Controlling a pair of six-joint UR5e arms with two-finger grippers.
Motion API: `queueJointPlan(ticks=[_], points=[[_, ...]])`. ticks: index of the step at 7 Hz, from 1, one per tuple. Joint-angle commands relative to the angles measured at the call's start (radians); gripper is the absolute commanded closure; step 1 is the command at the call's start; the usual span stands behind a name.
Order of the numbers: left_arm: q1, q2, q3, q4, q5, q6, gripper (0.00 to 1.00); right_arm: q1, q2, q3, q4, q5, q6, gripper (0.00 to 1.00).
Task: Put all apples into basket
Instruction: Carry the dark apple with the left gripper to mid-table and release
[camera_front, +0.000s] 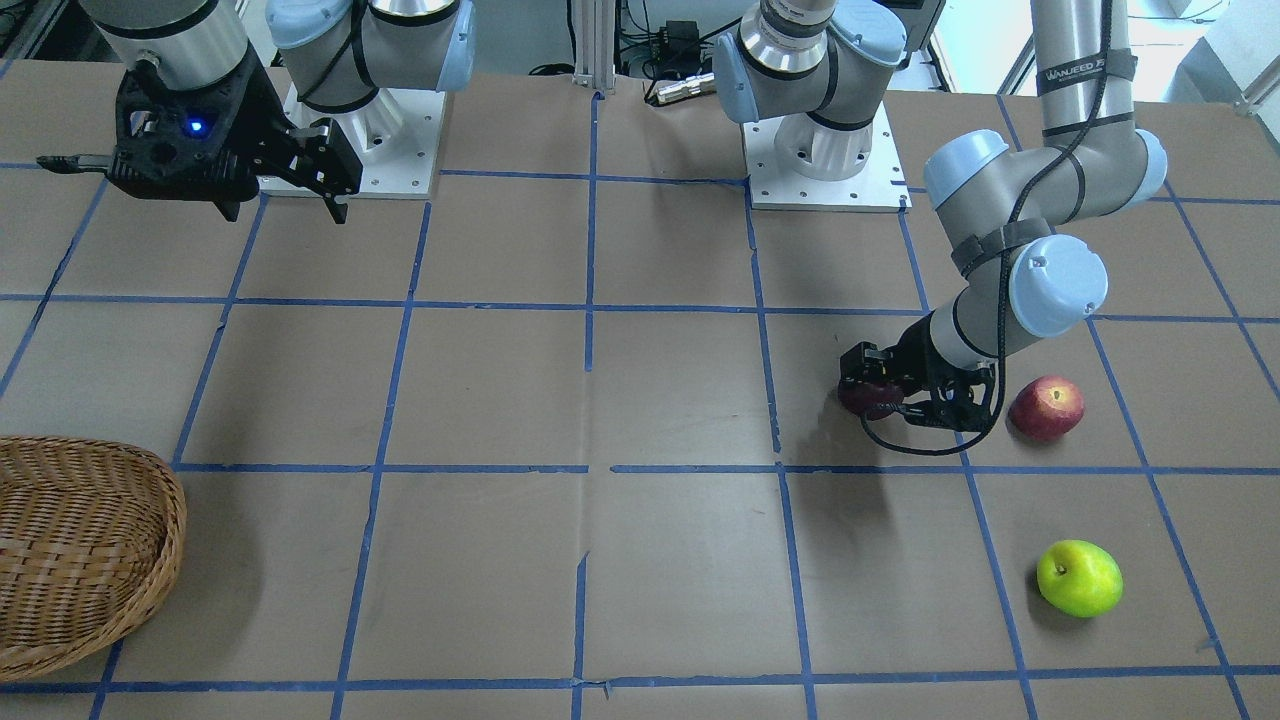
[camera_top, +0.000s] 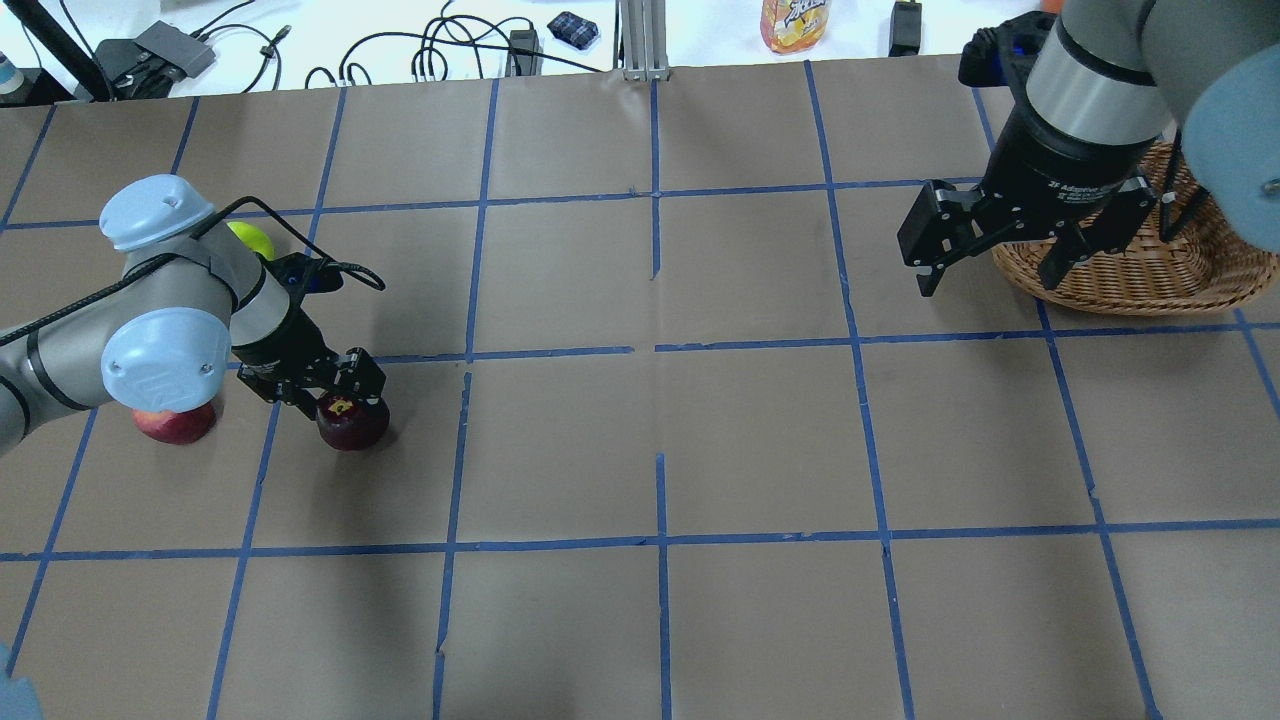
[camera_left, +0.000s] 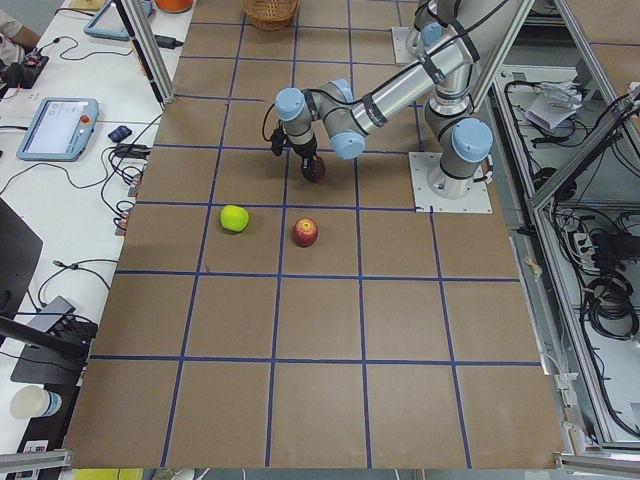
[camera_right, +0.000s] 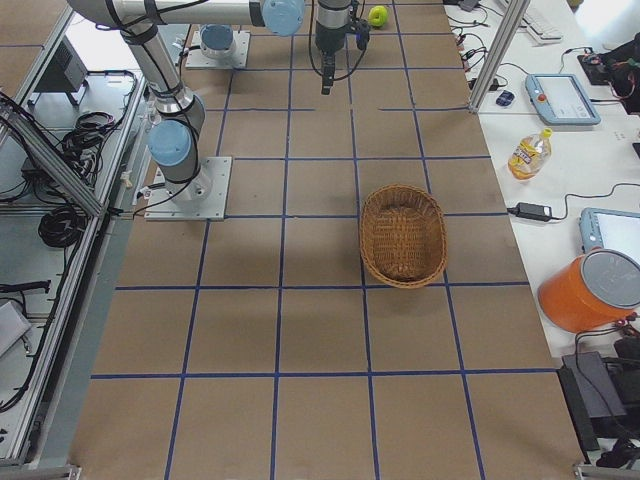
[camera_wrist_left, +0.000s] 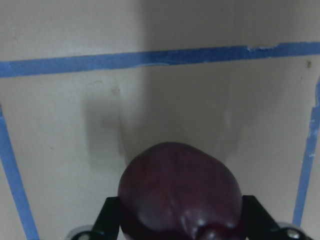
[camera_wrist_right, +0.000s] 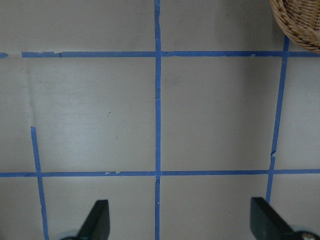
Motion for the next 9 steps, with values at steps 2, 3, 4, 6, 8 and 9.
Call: queueJointPlan(ticks=[2, 3, 4, 6, 8, 9], points=[[-0.326, 0.036, 0.066, -0.026, -0.216, -0.490, 0.62, -0.001, -0.001, 0.000, 0.000, 0.003, 0.008, 0.00], [-0.434, 0.004, 0.074, 0.084, -0.223, -0.604, 0.62, -0.001, 0.002, 0.000, -0.001, -0.001, 0.008, 0.00], [-0.502, -0.031, 0.075, 0.185, -0.218, -0.619, 0.62, -0.004, 0.002, 0.000, -0.003, -0.003, 0.001, 0.00], [-0.565, -0.082, 0.077, 0.282, -0.211, -0.634, 0.62, -0.005, 0.002, 0.002, -0.004, -0.005, 0.001, 0.00], [-0.578, -0.108, 0.071, 0.307, -0.209, -0.634, 0.12, -0.010, 0.008, 0.003, -0.009, 0.014, 0.000, 0.00], [-0.582, -0.093, 0.077, 0.312, -0.197, -0.634, 0.00, -0.010, 0.009, 0.003, -0.006, 0.005, -0.003, 0.00]])
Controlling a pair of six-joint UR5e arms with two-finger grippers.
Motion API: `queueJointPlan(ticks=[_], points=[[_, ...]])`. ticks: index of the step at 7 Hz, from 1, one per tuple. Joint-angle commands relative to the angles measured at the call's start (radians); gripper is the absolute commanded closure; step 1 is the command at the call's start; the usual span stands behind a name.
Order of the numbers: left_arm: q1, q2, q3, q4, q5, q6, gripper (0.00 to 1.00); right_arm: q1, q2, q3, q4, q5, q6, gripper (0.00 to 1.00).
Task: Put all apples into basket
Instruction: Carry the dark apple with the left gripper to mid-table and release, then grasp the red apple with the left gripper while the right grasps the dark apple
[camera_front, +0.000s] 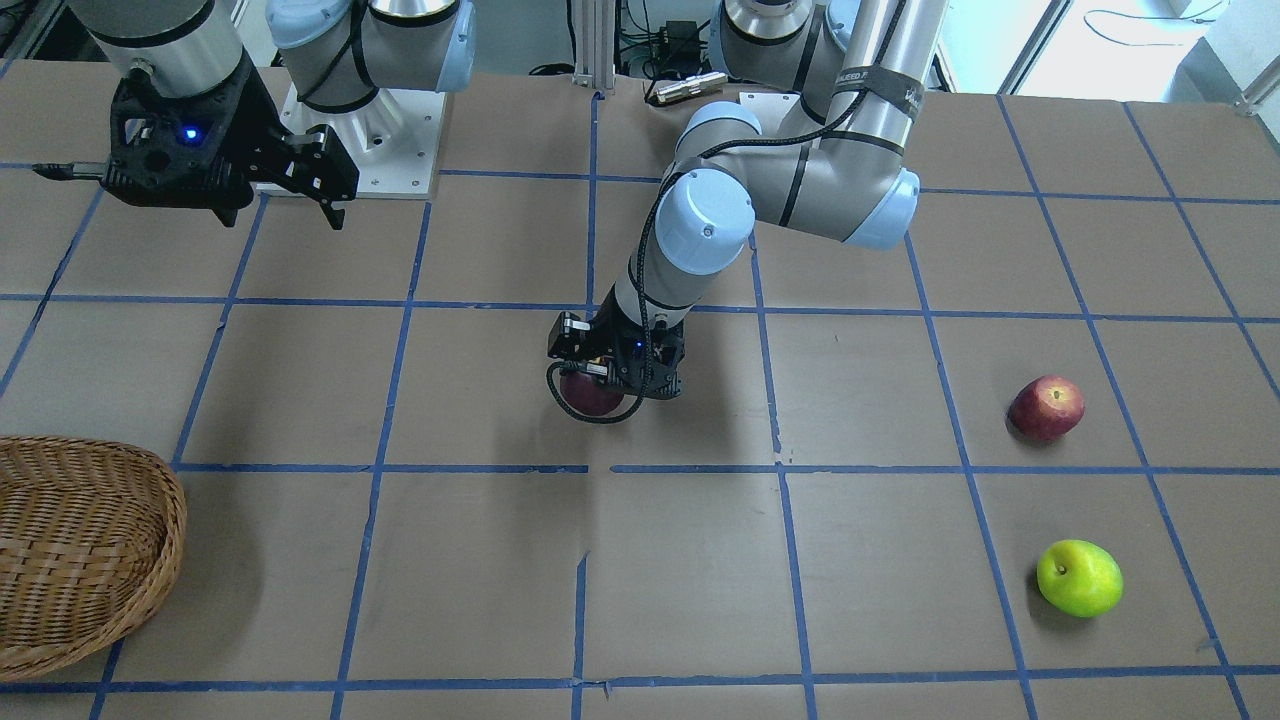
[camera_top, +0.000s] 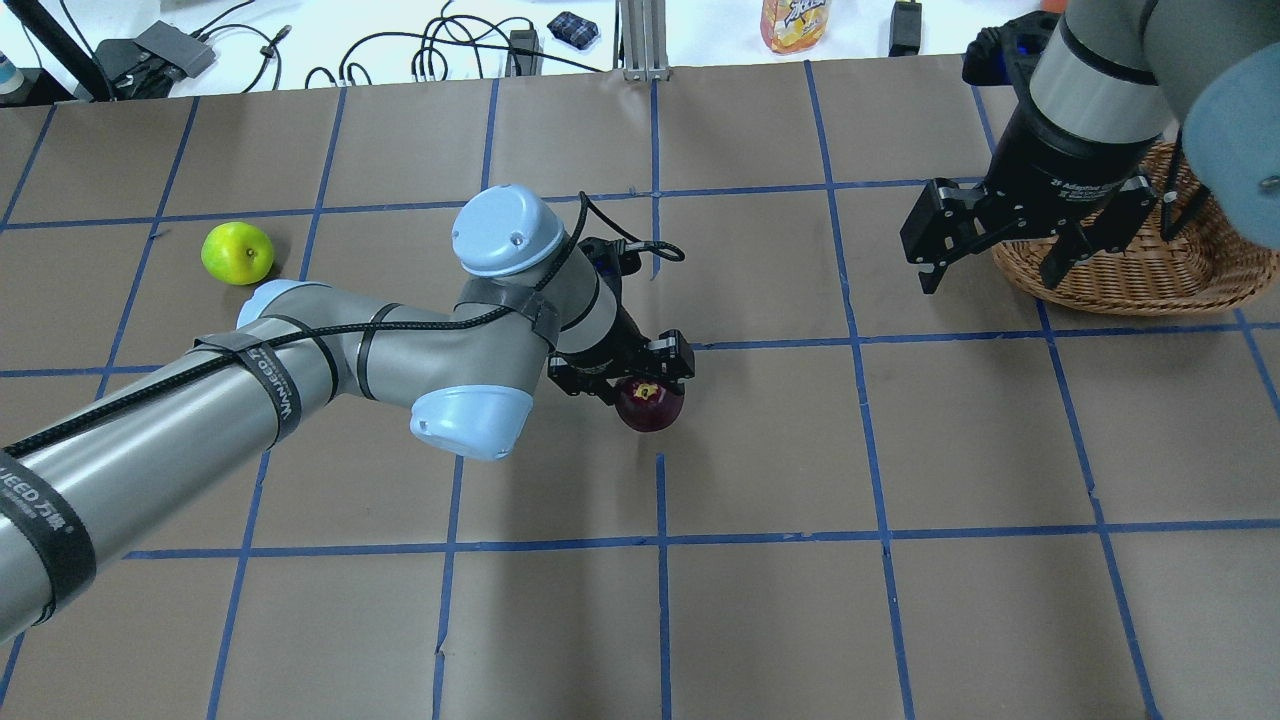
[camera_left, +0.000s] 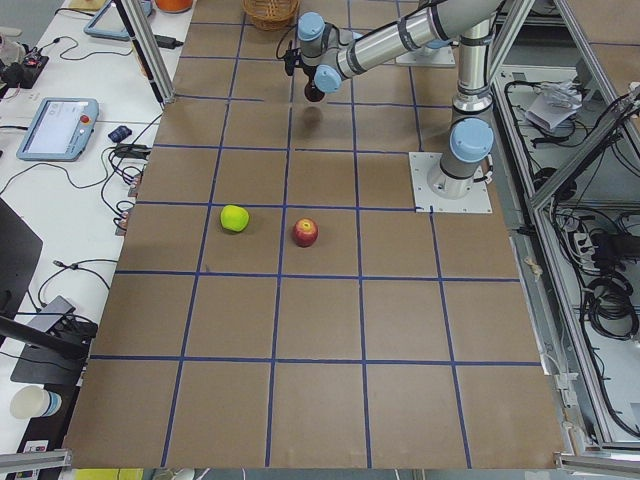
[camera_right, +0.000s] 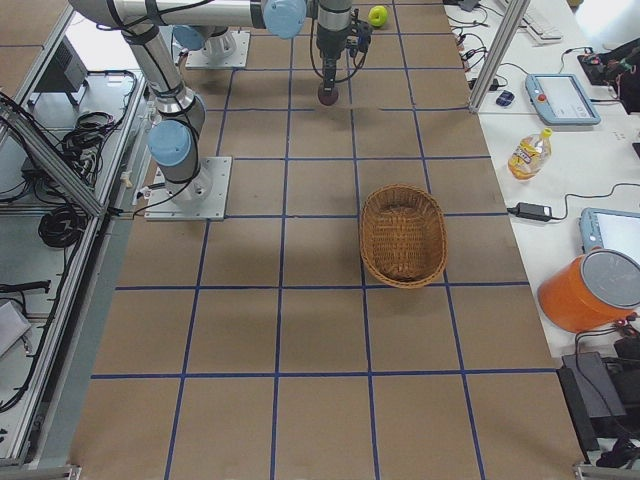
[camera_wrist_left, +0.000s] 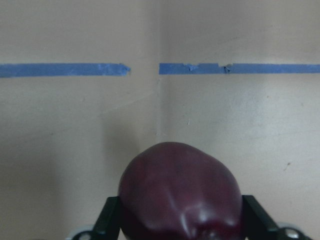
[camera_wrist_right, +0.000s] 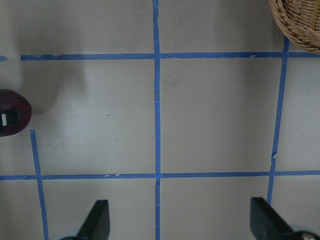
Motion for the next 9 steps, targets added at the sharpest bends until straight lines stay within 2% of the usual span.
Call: queueJointPlan(ticks=[1, 2, 3, 4, 5, 6, 7, 8, 9], points=[[0.014, 0.032, 0.013, 0.013, 0.036, 0.018, 0.00, -0.001, 0.002, 0.002, 0.006, -0.003, -0.002, 0.00], [0.089, 0.068, 0.057, -0.011, 0.044, 0.034, 0.00, -0.001, 0.008, 0.023, -0.001, -0.008, 0.001, 0.00], [0.168, 0.105, 0.103, -0.144, 0.050, 0.102, 0.00, 0.001, 0.014, 0.054, -0.003, 0.010, 0.012, 0.00], [0.246, 0.140, 0.111, -0.241, 0.202, 0.270, 0.00, 0.004, 0.022, 0.075, -0.042, 0.011, 0.018, 0.00], [0.379, 0.156, 0.110, -0.261, 0.323, 0.492, 0.00, 0.013, 0.025, 0.080, -0.116, 0.014, 0.018, 0.00], [0.543, 0.156, 0.105, -0.315, 0.323, 0.638, 0.00, 0.015, 0.036, 0.082, -0.116, 0.080, 0.120, 0.00], [0.675, 0.144, 0.104, -0.347, 0.323, 0.811, 0.00, 0.022, 0.085, 0.080, -0.116, 0.118, 0.419, 0.00], [0.774, 0.130, 0.099, -0.349, 0.323, 0.994, 0.00, 0.094, 0.117, 0.079, -0.121, 0.119, 0.569, 0.00], [0.852, 0.116, 0.099, -0.343, 0.327, 1.129, 0.00, 0.169, 0.143, 0.080, -0.203, 0.119, 0.651, 0.00]])
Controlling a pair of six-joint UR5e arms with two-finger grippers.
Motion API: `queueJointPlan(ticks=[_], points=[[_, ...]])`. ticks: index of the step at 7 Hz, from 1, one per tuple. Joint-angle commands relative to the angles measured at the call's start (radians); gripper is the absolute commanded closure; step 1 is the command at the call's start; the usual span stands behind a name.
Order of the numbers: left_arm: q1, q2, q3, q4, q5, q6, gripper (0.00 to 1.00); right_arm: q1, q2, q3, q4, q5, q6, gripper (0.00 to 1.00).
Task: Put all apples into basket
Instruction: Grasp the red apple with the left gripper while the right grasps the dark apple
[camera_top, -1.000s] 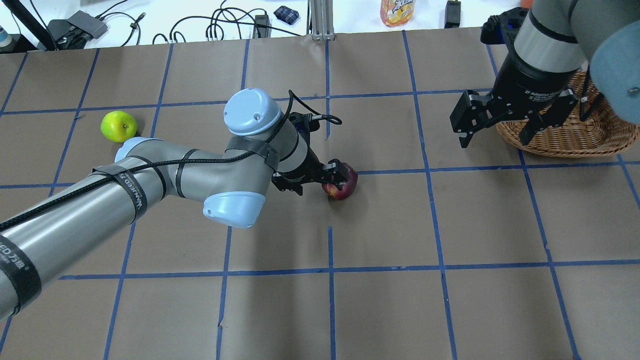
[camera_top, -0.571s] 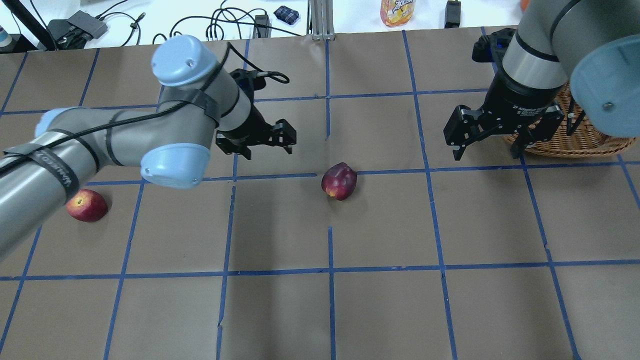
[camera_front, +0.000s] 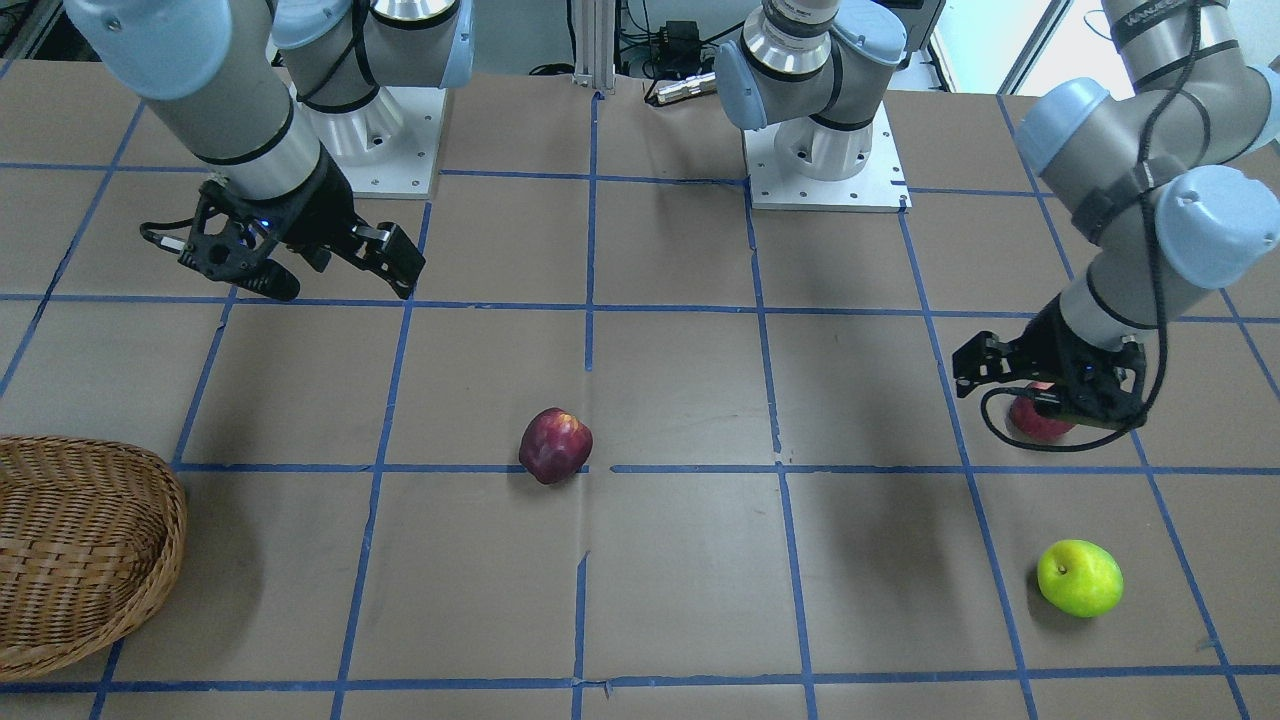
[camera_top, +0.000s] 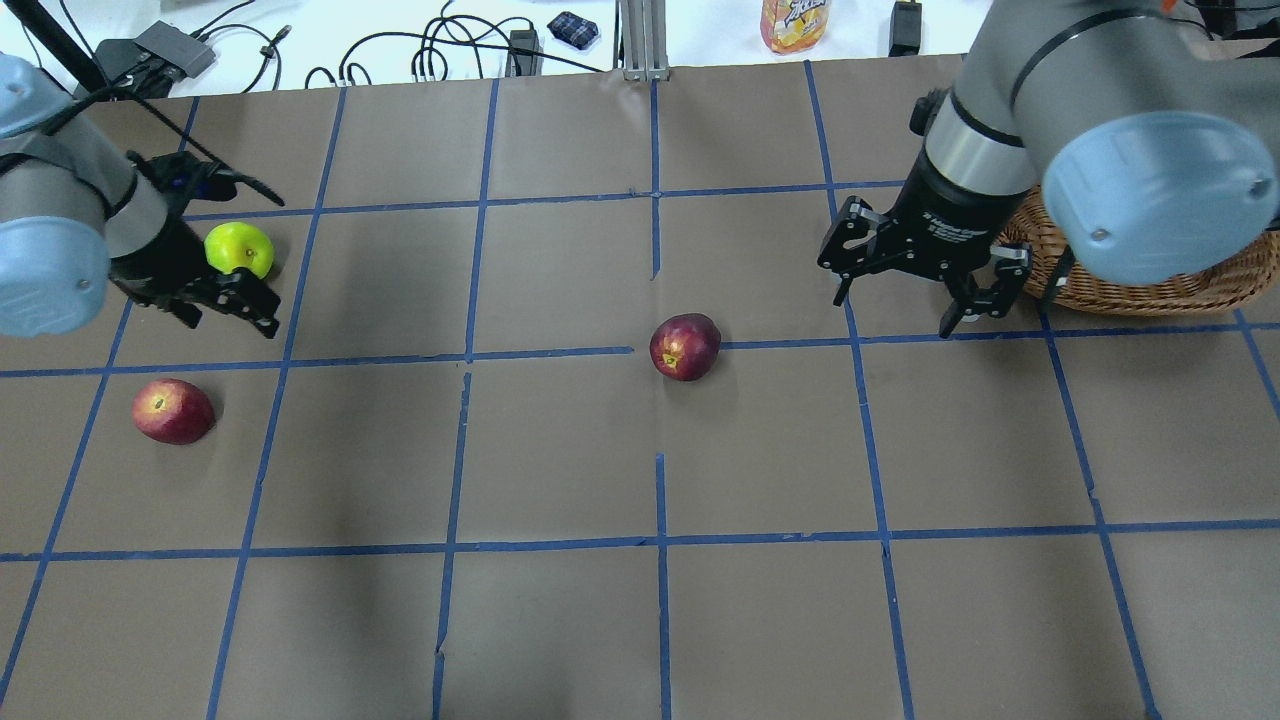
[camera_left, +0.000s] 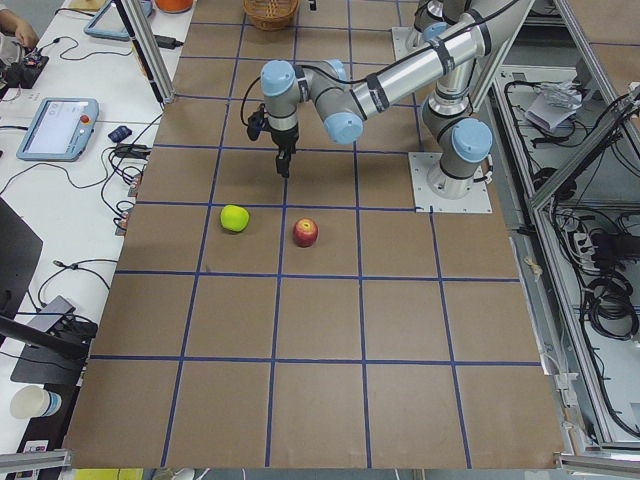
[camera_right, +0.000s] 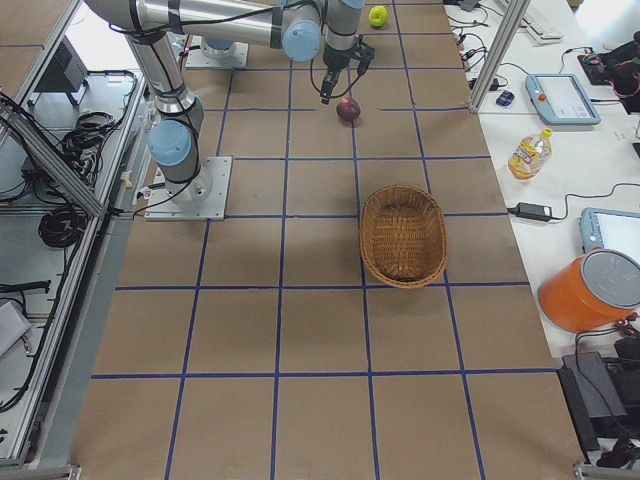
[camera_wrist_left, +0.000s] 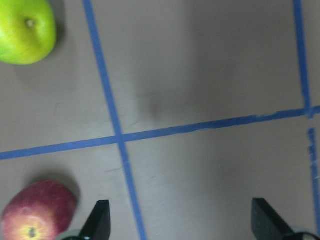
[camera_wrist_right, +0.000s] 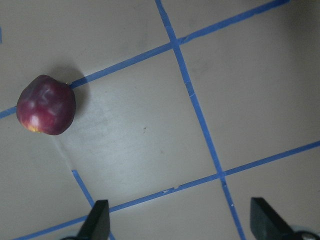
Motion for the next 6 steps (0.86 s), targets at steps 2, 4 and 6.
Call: queueJointPlan(ticks=[2, 4, 6], points=[[0.162, -0.072, -0.011, 0.012, 0.002, 0.286, 0.00, 0.134, 0.184, -0.013, -0.353, 0.008, 0.348, 0.00], [0.197, -0.128, -0.011, 0.056, 0.007, 0.294, 0.00, 0.149, 0.290, -0.016, -0.515, 0.008, 0.377, 0.00], [0.224, -0.169, -0.011, 0.061, 0.007, 0.310, 0.00, 0.162, 0.368, -0.013, -0.537, 0.022, 0.402, 0.00]])
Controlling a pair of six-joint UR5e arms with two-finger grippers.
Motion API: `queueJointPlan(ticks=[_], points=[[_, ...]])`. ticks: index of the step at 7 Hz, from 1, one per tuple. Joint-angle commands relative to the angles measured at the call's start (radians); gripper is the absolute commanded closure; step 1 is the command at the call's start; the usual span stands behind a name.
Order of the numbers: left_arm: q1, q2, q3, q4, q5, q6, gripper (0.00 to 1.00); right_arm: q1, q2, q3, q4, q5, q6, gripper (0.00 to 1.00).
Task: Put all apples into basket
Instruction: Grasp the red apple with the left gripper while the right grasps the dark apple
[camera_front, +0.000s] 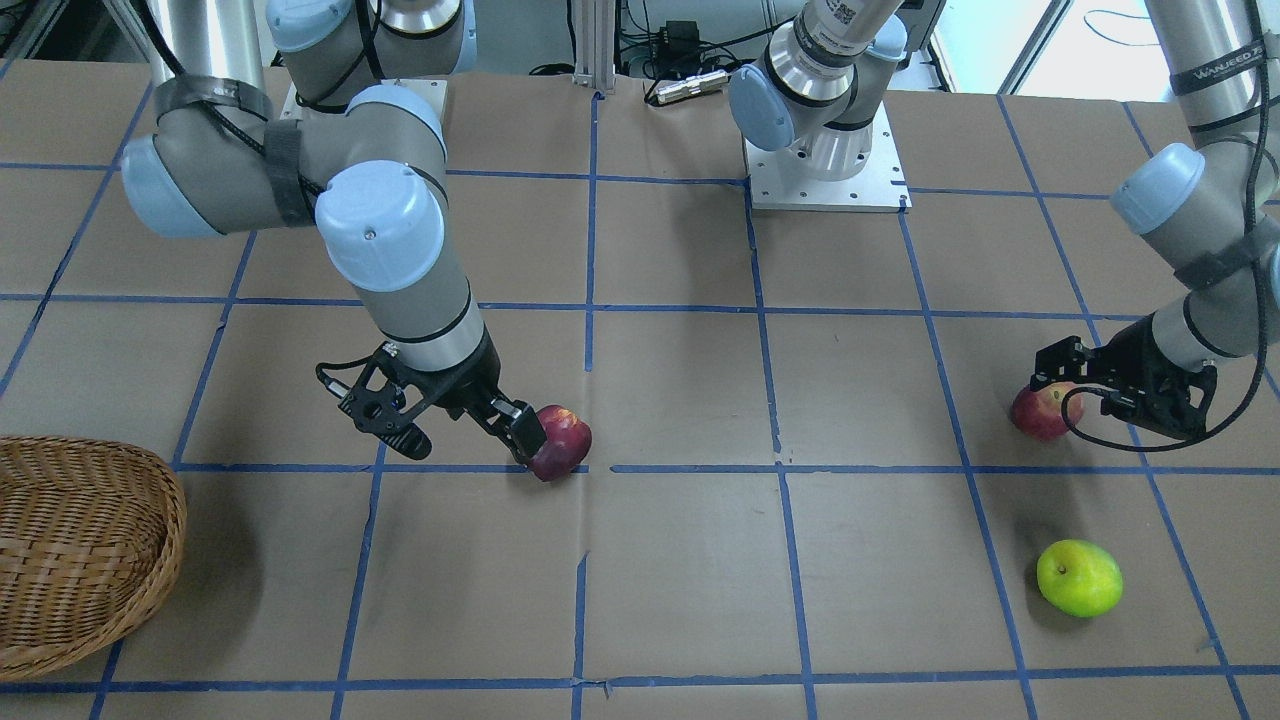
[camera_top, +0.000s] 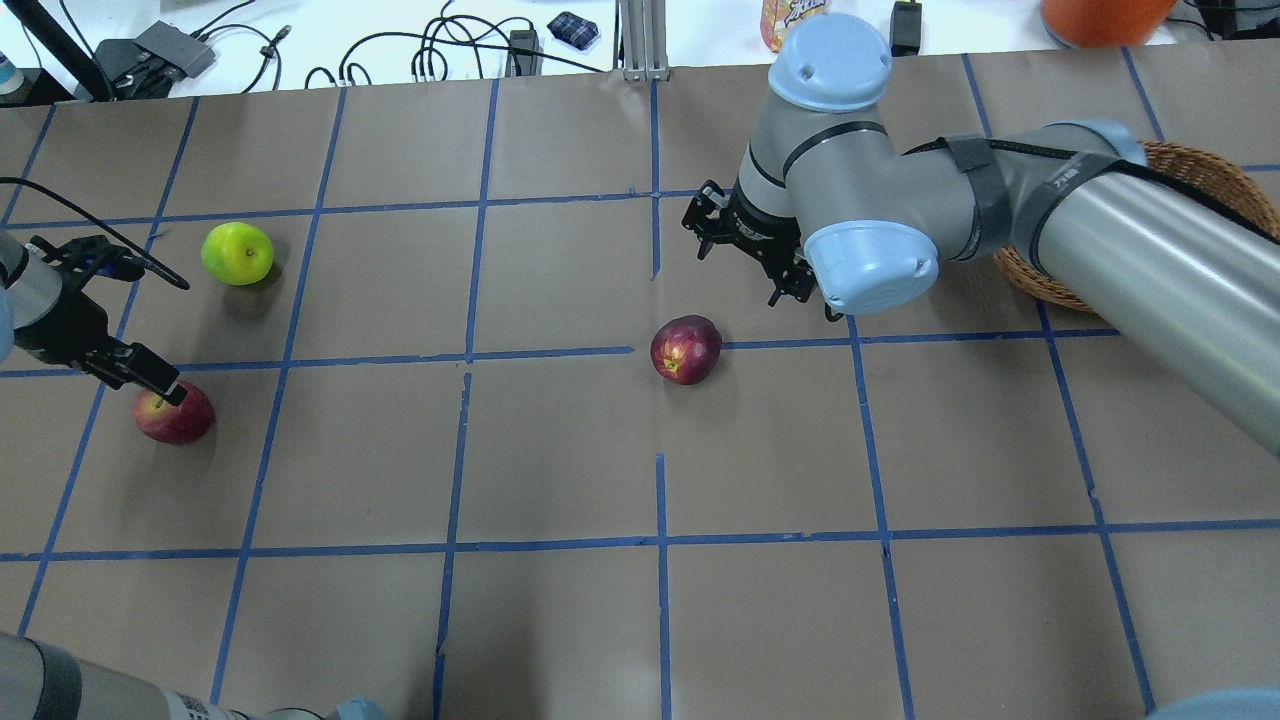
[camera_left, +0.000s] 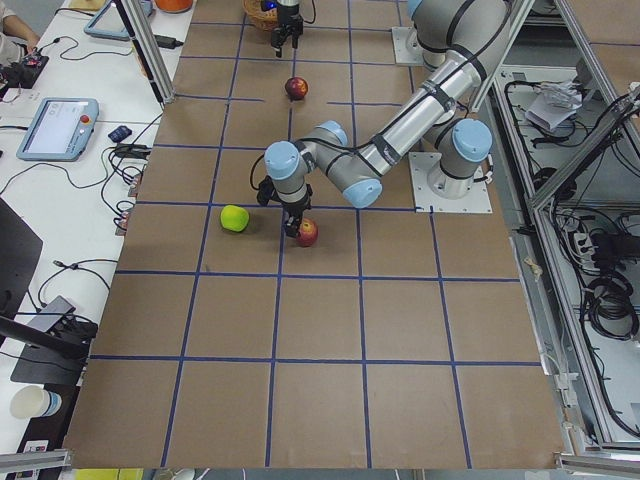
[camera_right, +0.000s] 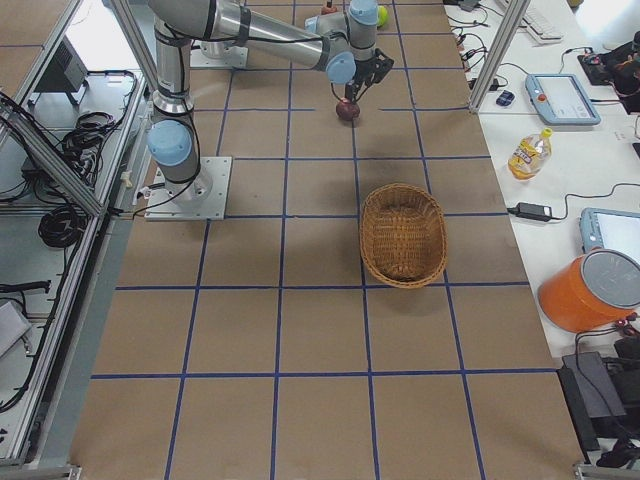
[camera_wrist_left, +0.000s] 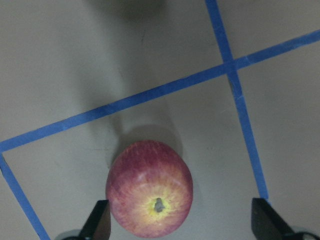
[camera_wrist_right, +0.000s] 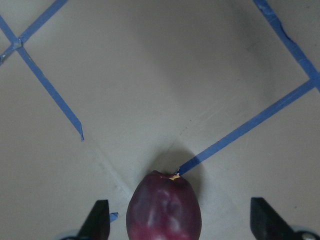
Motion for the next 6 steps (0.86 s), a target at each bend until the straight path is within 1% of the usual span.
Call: queueJointPlan(ticks=[1, 2, 3, 4, 5, 6], points=[[0.012, -0.044, -0.002, 0.003, -0.003, 0.006, 0.00, 0.019, 0.077, -0.002, -0.024, 0.032, 0.021, 0.00], [0.012, -0.061, 0.000, 0.006, -0.006, 0.007, 0.00, 0.019, 0.100, -0.005, -0.025, 0.061, 0.020, 0.00], [0.011, -0.076, 0.007, 0.008, -0.010, 0.001, 0.00, 0.019, 0.120, -0.021, -0.013, 0.066, 0.015, 0.00], [0.005, -0.075, 0.013, 0.008, -0.004, 0.013, 0.28, 0.020, 0.134, -0.021, -0.009, 0.068, 0.007, 0.00], [0.003, -0.063, 0.013, -0.003, 0.002, 0.010, 0.65, 0.022, 0.142, -0.021, -0.007, 0.068, 0.006, 0.00], [-0.013, -0.041, 0.029, -0.014, -0.004, 0.006, 0.71, 0.028, 0.156, -0.021, -0.007, 0.095, 0.004, 0.00]])
